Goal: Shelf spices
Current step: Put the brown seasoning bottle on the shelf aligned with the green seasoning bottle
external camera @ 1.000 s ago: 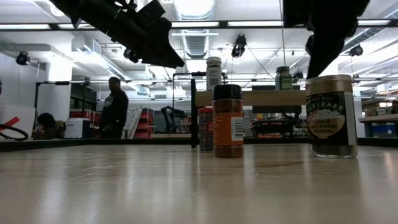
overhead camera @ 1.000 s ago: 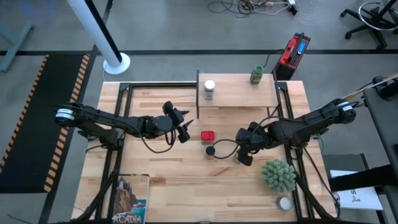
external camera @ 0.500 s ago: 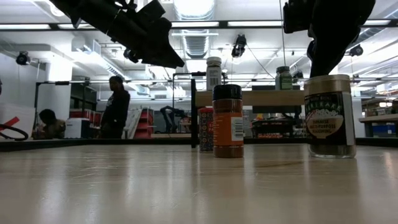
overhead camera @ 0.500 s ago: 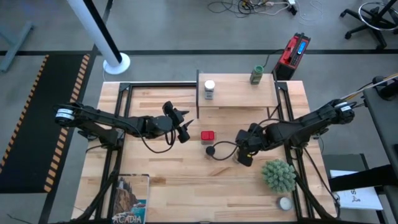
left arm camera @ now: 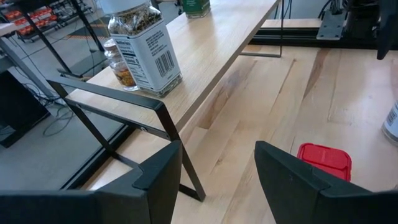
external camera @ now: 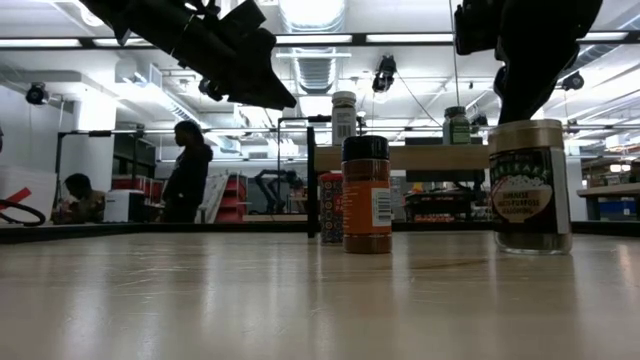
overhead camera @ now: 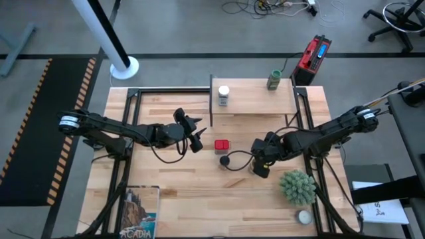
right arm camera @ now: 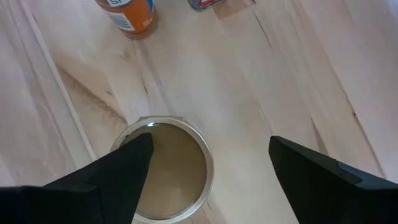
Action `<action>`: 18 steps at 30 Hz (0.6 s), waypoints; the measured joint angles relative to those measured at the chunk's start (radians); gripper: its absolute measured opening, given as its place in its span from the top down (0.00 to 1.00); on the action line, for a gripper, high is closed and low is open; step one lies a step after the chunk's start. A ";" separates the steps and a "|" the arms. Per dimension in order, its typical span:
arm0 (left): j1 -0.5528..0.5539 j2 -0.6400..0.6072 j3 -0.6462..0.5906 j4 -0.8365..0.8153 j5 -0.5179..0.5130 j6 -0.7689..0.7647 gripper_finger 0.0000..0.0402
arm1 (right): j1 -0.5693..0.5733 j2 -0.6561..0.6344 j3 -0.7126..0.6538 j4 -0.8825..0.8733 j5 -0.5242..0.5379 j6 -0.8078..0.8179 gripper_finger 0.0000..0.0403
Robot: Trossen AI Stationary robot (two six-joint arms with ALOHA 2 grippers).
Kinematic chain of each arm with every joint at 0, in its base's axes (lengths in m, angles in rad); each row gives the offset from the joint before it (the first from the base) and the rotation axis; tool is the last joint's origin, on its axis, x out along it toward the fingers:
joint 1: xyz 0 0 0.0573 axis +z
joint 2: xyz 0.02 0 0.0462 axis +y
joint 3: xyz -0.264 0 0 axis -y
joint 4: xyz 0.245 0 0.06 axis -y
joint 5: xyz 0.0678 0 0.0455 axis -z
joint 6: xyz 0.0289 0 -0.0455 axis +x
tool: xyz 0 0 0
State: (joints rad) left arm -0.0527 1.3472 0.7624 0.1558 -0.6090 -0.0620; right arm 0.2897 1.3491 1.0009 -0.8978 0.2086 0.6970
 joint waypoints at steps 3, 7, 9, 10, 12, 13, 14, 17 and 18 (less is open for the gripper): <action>0.000 0.000 0.000 0.000 0.000 0.000 0.52 | 0.000 0.000 0.000 0.000 -0.023 0.010 0.22; 0.000 0.000 0.000 0.000 0.000 0.000 0.52 | 0.001 -0.005 0.015 -0.017 -0.038 -0.011 0.22; 0.000 0.000 0.000 0.000 0.000 0.000 0.52 | 0.006 -0.008 0.035 -0.025 -0.040 -0.022 0.22; 0.000 0.000 0.000 0.000 0.000 0.000 0.52 | 0.009 -0.009 0.047 -0.018 -0.040 -0.032 0.22; 0.000 0.000 0.000 0.000 0.000 0.000 0.52 | 0.025 -0.011 0.065 -0.017 -0.040 -0.050 0.22; 0.000 0.000 0.000 0.000 0.000 0.000 0.52 | 0.038 -0.011 0.071 -0.017 -0.040 -0.062 0.22; 0.000 0.000 0.000 0.000 0.000 0.000 0.52 | 0.053 -0.008 0.077 -0.017 -0.040 -0.068 0.22; 0.000 0.000 0.000 -0.001 0.000 0.000 0.52 | 0.098 -0.005 0.084 -0.018 -0.040 -0.072 0.22; 0.000 0.000 0.000 -0.001 0.000 0.000 0.52 | 0.112 -0.005 0.083 -0.018 -0.037 -0.075 0.22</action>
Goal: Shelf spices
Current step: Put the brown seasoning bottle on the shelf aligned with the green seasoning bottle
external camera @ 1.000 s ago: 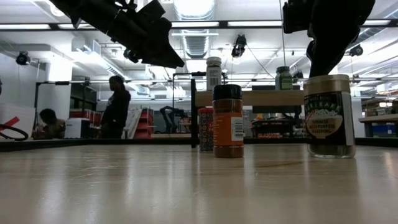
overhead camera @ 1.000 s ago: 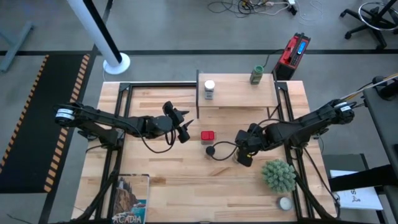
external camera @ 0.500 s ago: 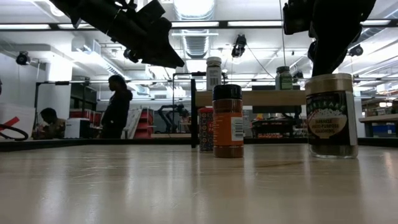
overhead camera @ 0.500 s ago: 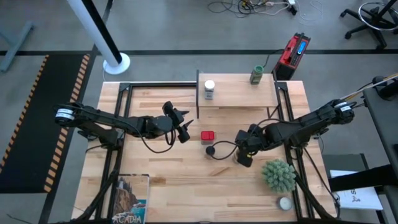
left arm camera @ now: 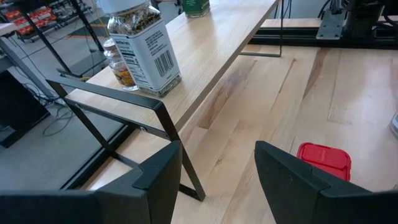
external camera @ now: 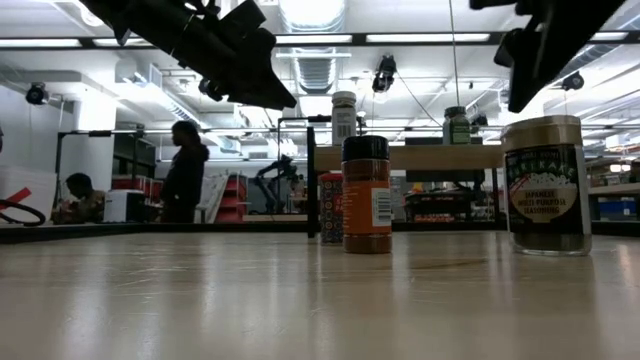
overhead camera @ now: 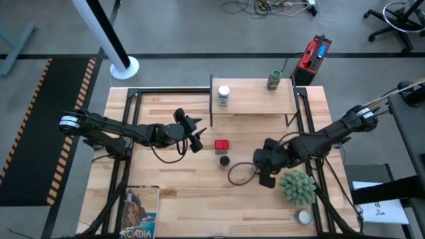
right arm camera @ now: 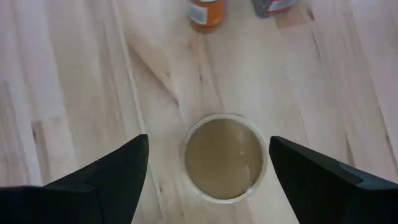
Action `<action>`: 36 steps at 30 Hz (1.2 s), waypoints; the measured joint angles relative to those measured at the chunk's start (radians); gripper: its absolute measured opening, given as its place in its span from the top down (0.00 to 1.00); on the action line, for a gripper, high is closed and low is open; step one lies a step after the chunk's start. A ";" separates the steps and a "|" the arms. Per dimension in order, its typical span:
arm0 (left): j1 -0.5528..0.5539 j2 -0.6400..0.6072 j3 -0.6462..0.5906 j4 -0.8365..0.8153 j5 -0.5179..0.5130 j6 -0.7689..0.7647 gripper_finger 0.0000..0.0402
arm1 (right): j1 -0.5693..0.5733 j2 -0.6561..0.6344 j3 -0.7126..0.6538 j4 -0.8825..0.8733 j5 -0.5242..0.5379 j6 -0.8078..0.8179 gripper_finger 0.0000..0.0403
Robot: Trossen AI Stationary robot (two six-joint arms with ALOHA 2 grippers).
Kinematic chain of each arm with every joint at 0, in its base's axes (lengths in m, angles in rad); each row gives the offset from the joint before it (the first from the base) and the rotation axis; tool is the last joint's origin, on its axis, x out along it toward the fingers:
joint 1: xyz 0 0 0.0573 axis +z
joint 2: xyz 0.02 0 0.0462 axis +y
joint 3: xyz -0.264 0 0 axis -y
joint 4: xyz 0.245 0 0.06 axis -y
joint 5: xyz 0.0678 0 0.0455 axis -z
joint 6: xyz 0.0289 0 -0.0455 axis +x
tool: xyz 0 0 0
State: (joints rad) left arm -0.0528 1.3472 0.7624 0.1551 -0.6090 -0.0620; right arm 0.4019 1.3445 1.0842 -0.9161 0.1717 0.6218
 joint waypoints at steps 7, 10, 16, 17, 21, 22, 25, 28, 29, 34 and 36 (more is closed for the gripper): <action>0.000 0.000 0.000 0.000 0.000 0.000 0.52 | 0.058 0.000 -0.006 -0.021 0.098 -0.006 0.22; 0.000 0.000 0.000 0.000 0.000 0.000 0.52 | 0.057 0.000 -0.006 -0.021 0.109 0.005 0.22; 0.000 0.000 0.000 0.000 0.000 0.000 0.52 | 0.059 0.022 -0.006 -0.011 0.109 0.006 0.22; 0.000 0.000 0.000 0.001 0.000 0.000 0.52 | 0.059 0.032 -0.006 -0.010 0.109 0.006 0.22; 0.000 0.000 0.000 0.000 0.000 0.000 0.52 | 0.059 0.086 -0.005 -0.010 0.109 -0.013 0.22; 0.000 0.000 0.000 0.001 0.000 0.000 0.52 | 0.059 0.098 -0.006 -0.011 0.110 -0.017 0.22; 0.000 0.000 0.000 0.000 0.000 -0.004 0.52 | 0.059 0.137 -0.005 -0.013 0.113 -0.017 0.22; 0.000 0.000 0.000 0.001 0.000 -0.004 0.52 | 0.059 0.172 -0.005 -0.014 0.111 -0.016 0.22; 0.000 0.000 0.000 0.001 0.000 -0.004 0.52 | 0.059 0.180 -0.005 -0.014 0.111 -0.010 0.22; 0.000 0.000 0.000 0.000 0.000 -0.005 0.52 | 0.059 0.203 -0.005 -0.013 0.110 0.036 0.22; 0.000 0.000 0.000 0.001 0.000 -0.005 0.52 | 0.058 0.203 -0.005 -0.014 0.110 0.067 0.22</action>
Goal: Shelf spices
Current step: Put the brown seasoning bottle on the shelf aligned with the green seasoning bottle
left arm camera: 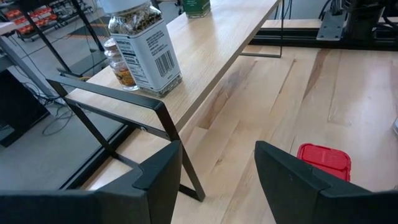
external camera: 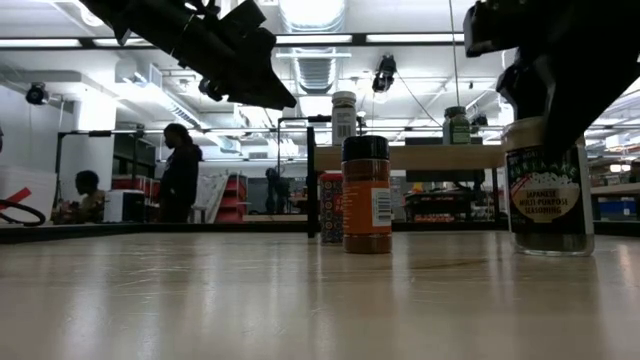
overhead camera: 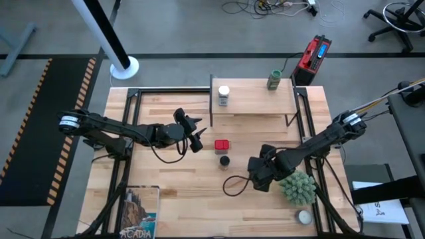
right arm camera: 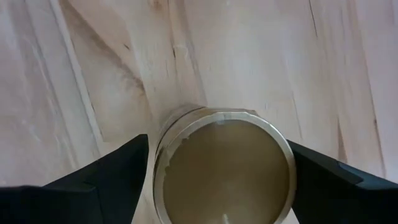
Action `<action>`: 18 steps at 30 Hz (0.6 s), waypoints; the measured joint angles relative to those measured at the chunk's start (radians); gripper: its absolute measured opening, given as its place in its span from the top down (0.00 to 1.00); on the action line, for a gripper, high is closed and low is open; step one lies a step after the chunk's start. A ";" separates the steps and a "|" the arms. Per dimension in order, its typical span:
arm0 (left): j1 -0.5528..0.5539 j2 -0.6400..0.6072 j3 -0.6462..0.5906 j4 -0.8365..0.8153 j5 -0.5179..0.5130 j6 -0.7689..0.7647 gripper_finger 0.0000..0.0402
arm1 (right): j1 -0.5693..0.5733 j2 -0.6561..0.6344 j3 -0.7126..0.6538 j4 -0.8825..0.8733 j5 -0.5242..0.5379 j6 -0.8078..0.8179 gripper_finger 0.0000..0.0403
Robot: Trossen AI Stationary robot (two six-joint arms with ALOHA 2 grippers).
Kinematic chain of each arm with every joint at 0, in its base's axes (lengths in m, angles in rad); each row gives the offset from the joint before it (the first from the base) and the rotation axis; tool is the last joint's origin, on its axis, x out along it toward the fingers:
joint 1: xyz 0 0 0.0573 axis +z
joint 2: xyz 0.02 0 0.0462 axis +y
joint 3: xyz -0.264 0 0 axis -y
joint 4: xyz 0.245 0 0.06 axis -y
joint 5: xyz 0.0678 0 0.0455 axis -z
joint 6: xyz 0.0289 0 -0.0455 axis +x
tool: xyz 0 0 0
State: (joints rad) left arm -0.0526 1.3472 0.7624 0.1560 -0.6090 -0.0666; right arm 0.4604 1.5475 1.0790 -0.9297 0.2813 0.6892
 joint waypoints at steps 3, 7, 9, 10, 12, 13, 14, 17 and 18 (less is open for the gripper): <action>0.000 0.000 0.000 0.000 0.000 0.000 0.52 | -0.003 0.000 0.000 0.001 0.000 0.043 0.22; 0.000 0.000 0.000 0.000 0.000 0.000 0.52 | -0.007 0.007 0.000 0.000 0.000 0.078 0.23; 0.000 0.000 0.000 -0.001 0.000 0.000 0.52 | -0.010 0.014 -0.003 -0.002 0.000 0.082 0.24; 0.000 0.000 0.000 0.000 0.000 0.000 0.52 | -0.013 0.020 -0.003 -0.003 0.000 0.082 0.25; 0.000 0.000 0.000 -0.001 0.000 0.000 0.52 | -0.015 0.030 -0.003 -0.004 0.000 0.080 0.27; 0.000 0.000 0.000 0.000 0.000 0.000 0.52 | -0.016 0.036 -0.003 -0.004 0.001 0.080 0.29; 0.000 0.000 0.000 0.000 0.000 0.000 0.52 | -0.016 0.038 -0.003 -0.003 0.002 0.079 0.30; 0.000 0.000 0.000 -0.001 0.000 0.000 0.52 | -0.018 0.037 -0.001 -0.002 0.001 0.073 0.36; 0.000 0.000 0.000 0.000 0.000 0.000 0.52 | -0.019 0.036 -0.001 -0.003 0.000 0.072 0.36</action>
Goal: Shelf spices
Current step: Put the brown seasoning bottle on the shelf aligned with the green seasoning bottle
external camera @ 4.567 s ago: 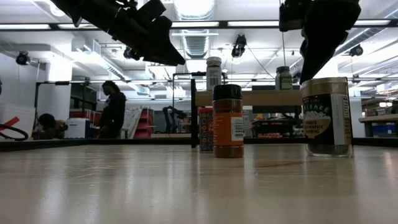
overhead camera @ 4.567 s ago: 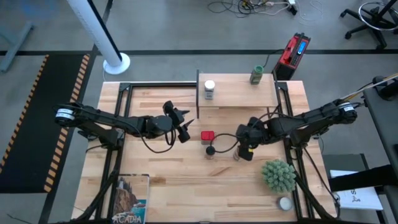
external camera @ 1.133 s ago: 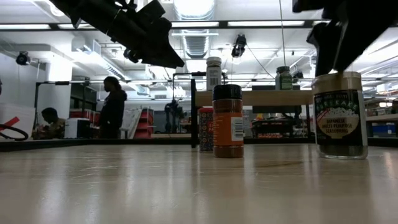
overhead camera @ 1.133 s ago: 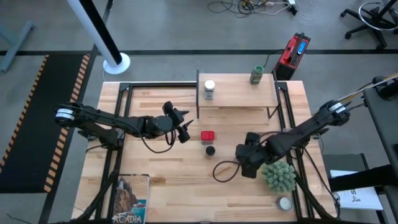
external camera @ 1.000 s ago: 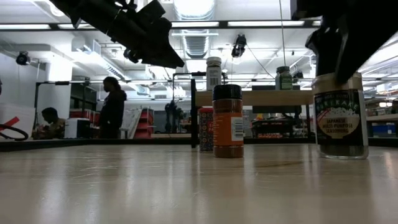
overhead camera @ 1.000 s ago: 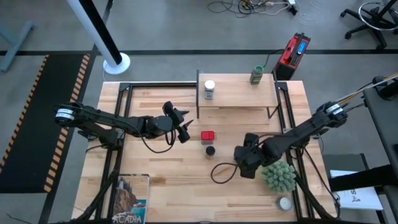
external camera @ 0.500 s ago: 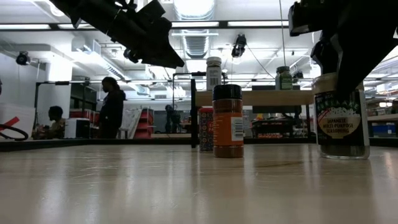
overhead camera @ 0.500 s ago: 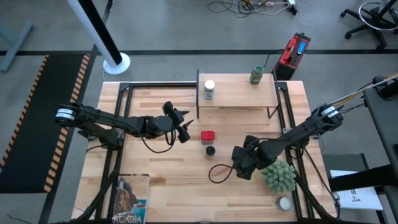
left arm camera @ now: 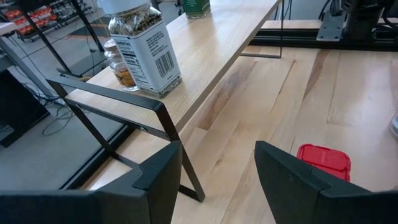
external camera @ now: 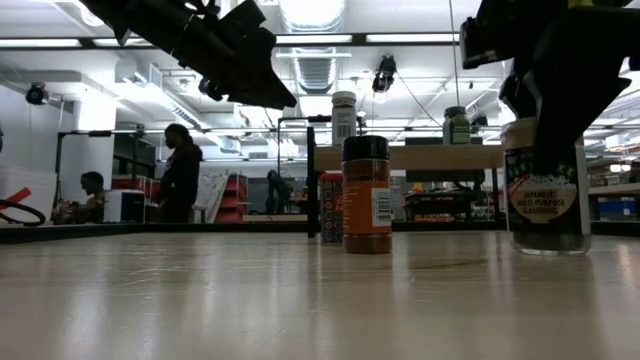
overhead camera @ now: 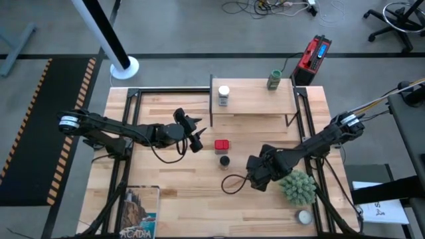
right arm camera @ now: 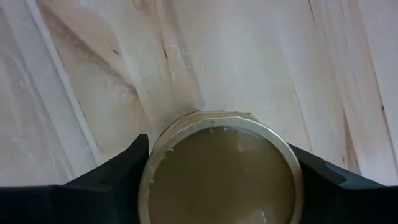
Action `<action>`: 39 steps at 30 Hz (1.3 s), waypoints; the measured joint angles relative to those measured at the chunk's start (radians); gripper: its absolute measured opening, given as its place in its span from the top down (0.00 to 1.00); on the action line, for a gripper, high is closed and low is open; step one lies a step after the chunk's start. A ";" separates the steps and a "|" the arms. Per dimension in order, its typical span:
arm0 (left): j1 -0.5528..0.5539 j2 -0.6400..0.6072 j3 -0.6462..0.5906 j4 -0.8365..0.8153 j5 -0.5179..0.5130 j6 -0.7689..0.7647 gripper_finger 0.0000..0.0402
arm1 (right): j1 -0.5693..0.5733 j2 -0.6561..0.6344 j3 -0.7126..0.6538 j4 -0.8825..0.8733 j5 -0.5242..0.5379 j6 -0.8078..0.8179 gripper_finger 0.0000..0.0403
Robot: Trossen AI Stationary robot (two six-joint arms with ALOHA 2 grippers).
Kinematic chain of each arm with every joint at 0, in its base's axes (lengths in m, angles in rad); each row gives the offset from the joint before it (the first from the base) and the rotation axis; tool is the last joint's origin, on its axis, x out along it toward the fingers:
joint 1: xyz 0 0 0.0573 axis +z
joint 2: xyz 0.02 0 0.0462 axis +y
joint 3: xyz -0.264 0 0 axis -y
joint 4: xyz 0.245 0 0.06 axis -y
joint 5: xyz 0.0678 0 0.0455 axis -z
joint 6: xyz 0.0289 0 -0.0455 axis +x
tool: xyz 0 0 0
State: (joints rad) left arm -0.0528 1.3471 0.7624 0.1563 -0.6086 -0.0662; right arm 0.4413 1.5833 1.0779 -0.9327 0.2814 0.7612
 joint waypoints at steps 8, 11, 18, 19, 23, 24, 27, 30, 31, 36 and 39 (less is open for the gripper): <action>0.000 0.000 0.000 0.000 0.000 0.000 0.52 | -0.004 -0.016 -0.002 -0.040 0.000 -0.016 0.36; 0.000 0.000 0.000 0.000 0.000 0.000 0.52 | -0.006 -0.025 0.008 -0.114 0.000 -0.018 0.36; 0.000 0.000 0.000 0.000 0.000 0.000 0.52 | -0.008 -0.090 0.055 -0.181 0.069 -0.100 0.36; 0.000 0.000 0.000 0.000 0.000 0.000 0.52 | -0.008 -0.104 0.068 -0.190 0.080 -0.114 0.36; 0.000 0.000 0.000 0.000 0.000 0.000 0.52 | -0.012 -0.175 0.113 -0.272 0.132 -0.157 0.36; 0.000 0.000 0.000 0.000 0.000 0.000 0.52 | -0.012 -0.196 0.127 -0.285 0.149 -0.165 0.36; 0.000 0.000 0.000 0.000 0.000 0.000 0.52 | -0.016 -0.265 0.164 -0.312 0.191 -0.216 0.36; 0.000 0.000 0.000 0.001 0.000 0.000 0.52 | -0.027 -0.324 0.196 -0.319 0.198 -0.332 0.36; 0.000 0.000 0.000 0.001 0.000 0.000 0.52 | -0.031 -0.340 0.206 -0.321 0.199 -0.377 0.36; 0.000 0.000 0.000 0.009 0.000 0.000 0.52 | -0.057 -0.402 0.249 -0.359 0.220 -0.628 0.37; 0.000 0.000 0.000 0.008 0.000 0.000 0.52 | -0.085 -0.419 0.270 -0.375 0.228 -0.764 0.37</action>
State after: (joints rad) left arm -0.0525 1.3470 0.7624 0.1646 -0.6088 -0.0658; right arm 0.3559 1.1646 1.3475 -1.3078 0.5091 -0.0024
